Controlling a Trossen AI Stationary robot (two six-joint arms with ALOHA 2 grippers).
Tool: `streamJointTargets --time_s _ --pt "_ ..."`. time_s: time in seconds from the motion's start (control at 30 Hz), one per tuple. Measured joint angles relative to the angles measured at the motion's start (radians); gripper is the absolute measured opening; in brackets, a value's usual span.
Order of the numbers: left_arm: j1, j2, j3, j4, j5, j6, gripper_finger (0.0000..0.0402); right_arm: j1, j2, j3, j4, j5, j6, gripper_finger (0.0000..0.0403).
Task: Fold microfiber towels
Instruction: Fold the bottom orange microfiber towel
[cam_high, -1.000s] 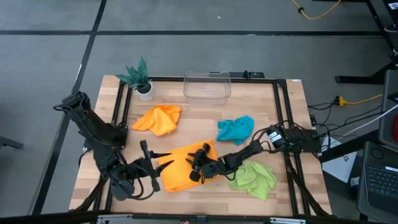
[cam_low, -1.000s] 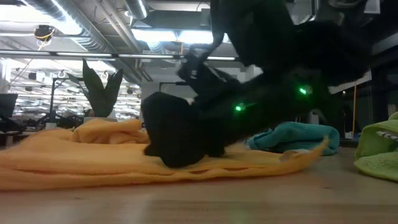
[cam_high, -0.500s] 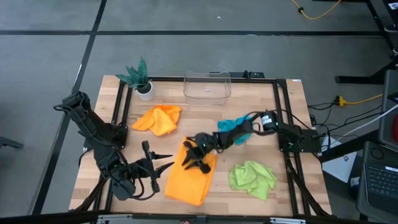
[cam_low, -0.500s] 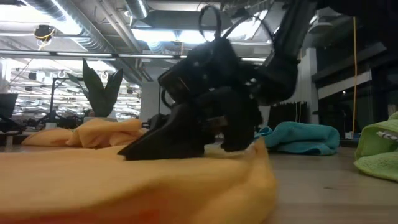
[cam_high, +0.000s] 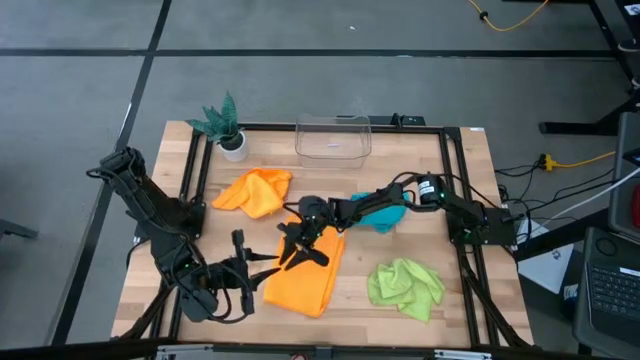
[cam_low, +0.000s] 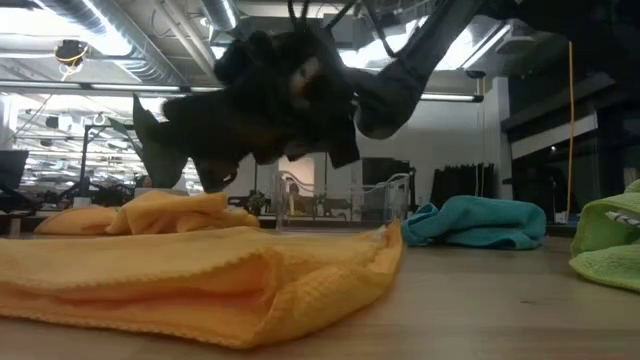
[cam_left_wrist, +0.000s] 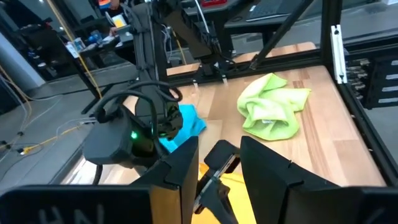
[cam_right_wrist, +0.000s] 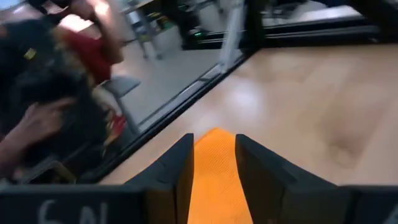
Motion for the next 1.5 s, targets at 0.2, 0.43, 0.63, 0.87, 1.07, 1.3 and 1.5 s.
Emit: streamJointTargets --time_s 0.2,0.43,0.63,0.87,1.07,1.3,1.5 --pt "0.000 0.000 0.000 0.000 0.020 0.000 0.0111 0.101 0.000 -0.005 -0.169 0.331 0.018 0.0120" --pt "0.000 0.000 -0.001 -0.001 0.021 0.002 0.0112 0.211 -0.035 -0.006 -0.339 0.709 -0.023 0.0120" --pt "0.005 0.000 -0.001 -0.005 0.021 0.000 0.0111 0.261 -0.147 -0.003 -0.420 0.942 -0.136 0.0120" --pt "0.005 0.000 -0.001 -0.008 0.021 0.000 0.0111 0.304 -0.188 -0.004 -0.692 1.719 0.186 0.0120" --pt "0.018 0.000 -0.001 -0.025 0.021 0.000 0.0111 0.344 -0.161 -0.006 -0.693 1.729 0.362 0.0120" --pt "0.044 0.001 -0.001 -0.027 0.021 -0.001 0.0111 0.357 -0.114 -0.134 -0.335 1.590 0.226 0.0120" --pt "0.055 0.001 -0.001 -0.027 0.027 -0.001 0.0111 0.330 -0.115 -0.296 -0.028 1.547 0.181 0.0120"
